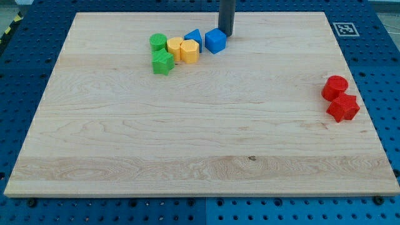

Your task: Slide the blue cube away from blue triangle

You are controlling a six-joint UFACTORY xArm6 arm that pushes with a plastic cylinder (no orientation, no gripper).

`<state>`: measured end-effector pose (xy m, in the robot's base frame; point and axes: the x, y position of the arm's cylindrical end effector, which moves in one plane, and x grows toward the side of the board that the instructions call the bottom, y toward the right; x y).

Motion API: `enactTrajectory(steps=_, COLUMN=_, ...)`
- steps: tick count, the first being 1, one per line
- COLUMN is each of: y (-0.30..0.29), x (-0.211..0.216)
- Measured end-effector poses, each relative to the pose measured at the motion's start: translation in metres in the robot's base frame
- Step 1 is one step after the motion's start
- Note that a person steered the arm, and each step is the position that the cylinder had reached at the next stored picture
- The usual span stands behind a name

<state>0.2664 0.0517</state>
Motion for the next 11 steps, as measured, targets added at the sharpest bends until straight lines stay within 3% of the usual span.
enactTrajectory(steps=5, y=-0.056, x=0.006)
enactTrajectory(steps=8, y=-0.015, x=0.021)
enactTrajectory(steps=10, y=-0.051, x=0.021)
enactTrajectory(steps=11, y=-0.029, x=0.043)
